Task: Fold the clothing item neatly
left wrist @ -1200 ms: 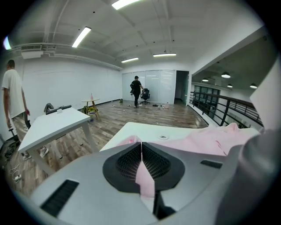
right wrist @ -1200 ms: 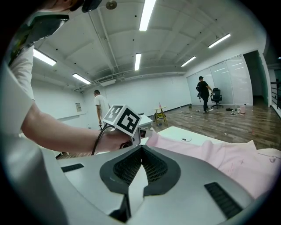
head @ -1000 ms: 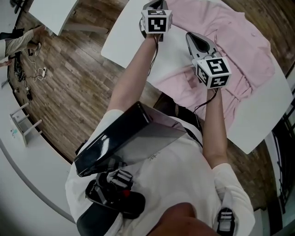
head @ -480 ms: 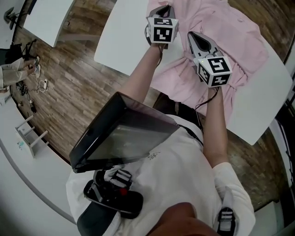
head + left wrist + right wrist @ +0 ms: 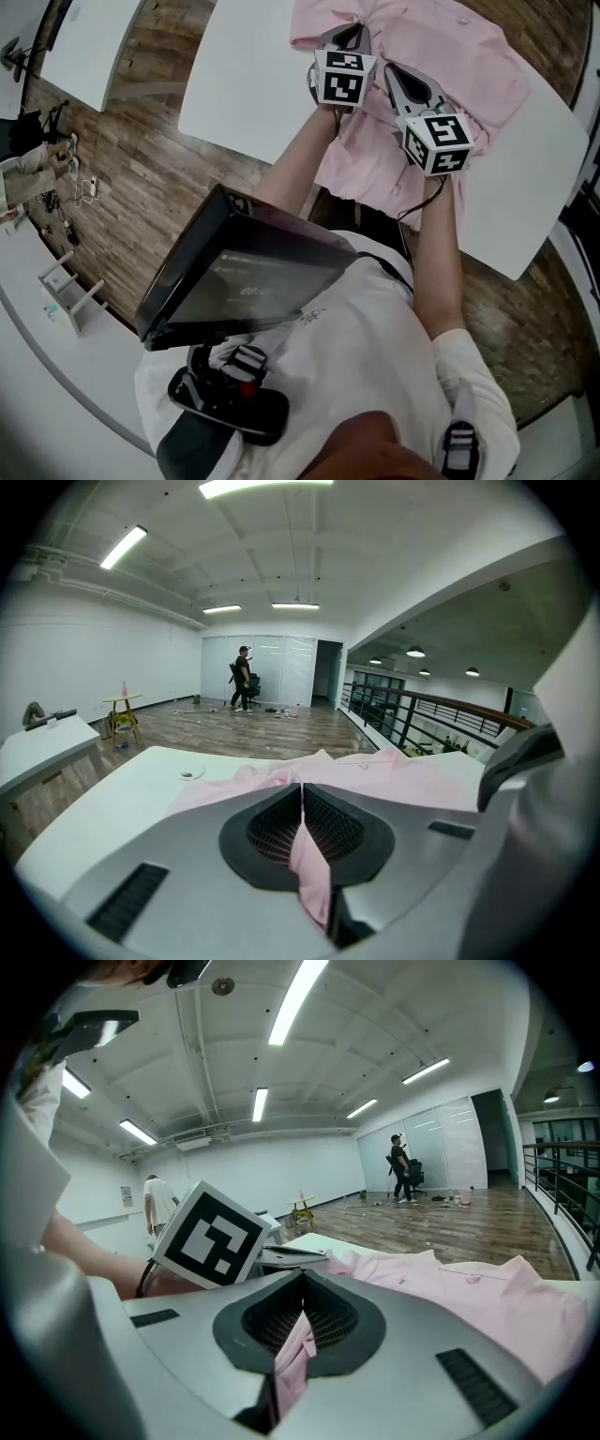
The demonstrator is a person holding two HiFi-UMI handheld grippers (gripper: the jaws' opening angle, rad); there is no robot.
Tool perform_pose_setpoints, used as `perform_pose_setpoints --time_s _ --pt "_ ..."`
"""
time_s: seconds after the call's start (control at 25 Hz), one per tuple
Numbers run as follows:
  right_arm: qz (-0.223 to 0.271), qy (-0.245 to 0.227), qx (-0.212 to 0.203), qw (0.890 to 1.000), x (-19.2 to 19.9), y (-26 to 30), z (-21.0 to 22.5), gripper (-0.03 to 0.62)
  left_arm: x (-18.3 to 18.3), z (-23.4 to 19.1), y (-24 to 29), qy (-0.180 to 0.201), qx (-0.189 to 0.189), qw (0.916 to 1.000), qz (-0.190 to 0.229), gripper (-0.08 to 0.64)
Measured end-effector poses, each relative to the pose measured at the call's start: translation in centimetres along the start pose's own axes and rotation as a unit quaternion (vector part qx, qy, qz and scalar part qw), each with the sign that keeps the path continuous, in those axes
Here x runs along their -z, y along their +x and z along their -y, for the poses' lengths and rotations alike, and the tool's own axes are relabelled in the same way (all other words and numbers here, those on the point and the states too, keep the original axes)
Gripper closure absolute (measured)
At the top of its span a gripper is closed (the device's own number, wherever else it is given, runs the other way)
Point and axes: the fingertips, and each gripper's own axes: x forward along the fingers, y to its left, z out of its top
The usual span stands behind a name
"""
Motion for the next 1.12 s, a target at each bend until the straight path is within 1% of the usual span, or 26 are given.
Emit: perform_pose_setpoints --time_s 0.16,0.28,0.44,0.6,0.84,1.12 --pt "0.001 0.004 0.016 1.000 0.3 -2.1 1.3 0.589 -0.1 3.8 0.3 0.010 0.026 0.9996 0.004 0.548" --pt "0.003 0.010 0.029 1.000 0.9 -4.1 2.5 0.589 0.5 6.8 0.6 0.012 0.043 0.9990 -0.005 0.548" --pt "0.010 0.021 0.052 0.998 1.2 -6.1 4.2 0.589 0.1 9.6 0.9 0.035 0.061 0.9975 0.004 0.548" --pt "0.015 0.031 0.078 0.996 1.9 -8.6 6.3 0.589 -0.1 12.9 1.1 0.048 0.083 0.9954 0.004 0.548" --pt "0.016 0.046 0.112 0.993 3.0 -12.3 8.9 0.589 0.4 18.0 1.3 0.066 0.118 0.9908 0.000 0.548" --pt "0.013 0.062 0.144 0.988 4.7 -15.4 11.5 0.589 2.2 23.1 2.4 0.097 0.157 0.9826 -0.019 0.548"
